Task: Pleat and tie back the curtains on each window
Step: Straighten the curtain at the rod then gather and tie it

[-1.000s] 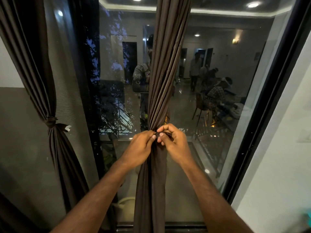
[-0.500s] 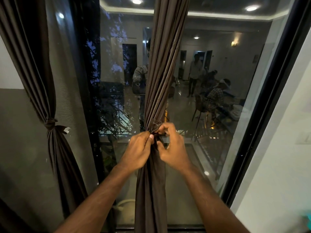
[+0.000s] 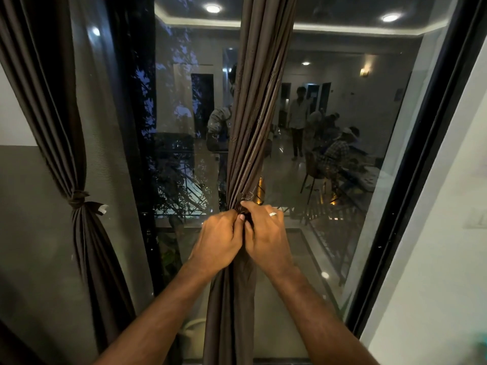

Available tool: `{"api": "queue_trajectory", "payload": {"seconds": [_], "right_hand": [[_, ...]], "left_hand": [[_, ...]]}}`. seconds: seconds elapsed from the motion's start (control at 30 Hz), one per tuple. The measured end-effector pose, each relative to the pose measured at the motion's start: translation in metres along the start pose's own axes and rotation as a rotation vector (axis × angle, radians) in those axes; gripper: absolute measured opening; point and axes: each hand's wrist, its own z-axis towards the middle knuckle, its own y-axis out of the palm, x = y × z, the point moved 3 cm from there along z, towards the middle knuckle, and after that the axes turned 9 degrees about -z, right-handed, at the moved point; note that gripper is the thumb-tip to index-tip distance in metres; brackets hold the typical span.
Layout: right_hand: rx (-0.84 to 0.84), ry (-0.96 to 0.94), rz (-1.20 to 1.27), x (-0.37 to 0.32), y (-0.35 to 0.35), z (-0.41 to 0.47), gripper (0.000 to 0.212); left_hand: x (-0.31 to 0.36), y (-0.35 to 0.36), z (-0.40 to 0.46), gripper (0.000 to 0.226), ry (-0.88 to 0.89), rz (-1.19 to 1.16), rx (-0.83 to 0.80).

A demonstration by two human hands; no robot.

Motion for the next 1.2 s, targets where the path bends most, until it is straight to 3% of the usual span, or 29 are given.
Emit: {"api": "queue_trajectory", "payload": {"seconds": [0.17, 0.3, 0.5, 0.63, 0.77, 0.97, 1.07, 1.2], "right_hand": [[0.026, 0.000, -0.057, -0.007, 0.003, -0.003, 0.018], [-0.059, 0.040, -0.072, -0.002, 0.010, -0.002, 0.024], [-0.214, 0.022, -0.087, 0.006, 0.010, 0.009, 0.018], [-0.319, 0.026, -0.120, 0.006, 0.010, 0.013, 0.027], [-0.398, 0.032, -0.143, 0.012, 0.014, 0.015, 0.017], [-0.493, 0.152, 0.021, 0.021, 0.019, 0.017, 0.010], [-0.417, 0.257, 0.201, 0.026, 0.017, 0.018, 0.015], [-0.293, 0.205, 0.261, 0.023, 0.008, 0.008, 0.039]], "left_hand": [[0.001, -0.002, 0.002, 0.028, -0.057, -0.003, 0.009], [-0.003, -0.003, 0.003, 0.019, -0.068, 0.034, -0.069], [-0.019, 0.001, -0.005, 0.009, 0.026, 0.057, -0.174], [-0.025, 0.008, -0.013, 0.015, 0.096, 0.035, -0.198], [-0.024, 0.006, -0.009, 0.030, 0.081, -0.038, -0.151], [-0.020, 0.011, -0.004, 0.013, 0.238, 0.004, -0.211], [-0.017, 0.011, -0.003, 0.010, 0.223, -0.001, -0.178], [-0.021, 0.007, 0.006, 0.012, 0.081, -0.010, -0.151]]}}
